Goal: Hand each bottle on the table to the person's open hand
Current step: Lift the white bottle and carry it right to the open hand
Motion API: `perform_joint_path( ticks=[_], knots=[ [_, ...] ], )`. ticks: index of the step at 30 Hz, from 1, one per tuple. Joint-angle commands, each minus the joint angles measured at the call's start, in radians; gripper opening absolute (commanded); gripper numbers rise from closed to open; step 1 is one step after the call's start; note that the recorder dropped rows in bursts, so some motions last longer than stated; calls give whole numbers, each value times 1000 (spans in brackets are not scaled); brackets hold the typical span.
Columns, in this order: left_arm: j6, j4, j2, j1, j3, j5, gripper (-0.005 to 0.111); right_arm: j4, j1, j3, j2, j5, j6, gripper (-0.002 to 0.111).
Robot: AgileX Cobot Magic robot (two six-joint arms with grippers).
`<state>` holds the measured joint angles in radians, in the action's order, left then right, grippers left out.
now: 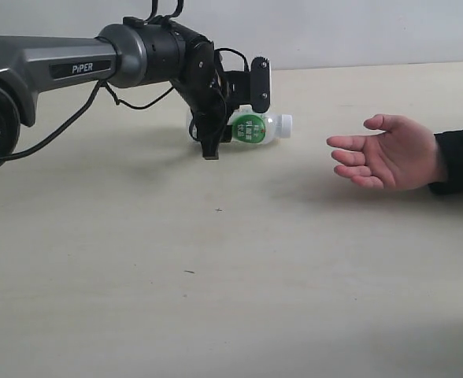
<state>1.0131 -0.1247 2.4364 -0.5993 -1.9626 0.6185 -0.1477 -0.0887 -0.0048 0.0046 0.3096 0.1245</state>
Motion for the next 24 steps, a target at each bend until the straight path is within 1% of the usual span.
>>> perform_joint_path(
  ticks=[1, 2, 8, 15, 24],
  knots=[
    [-13, -3, 0, -2, 6, 34, 7, -2, -6, 5, -5, -5, 5, 0],
    [-13, -3, 0, -2, 6, 39, 0, -2, -6, 5, -5, -5, 5, 0],
    [-40, -3, -4, -2, 6, 48, 0, -2, -6, 5, -5, -5, 5, 0],
    [-112, -3, -55, -2, 6, 55, 0, -2, -6, 5, -5, -5, 5, 0],
    [-172, 9, -111, -2, 6, 134, 0, -2, -6, 5, -5, -5, 5, 0]
  ],
)
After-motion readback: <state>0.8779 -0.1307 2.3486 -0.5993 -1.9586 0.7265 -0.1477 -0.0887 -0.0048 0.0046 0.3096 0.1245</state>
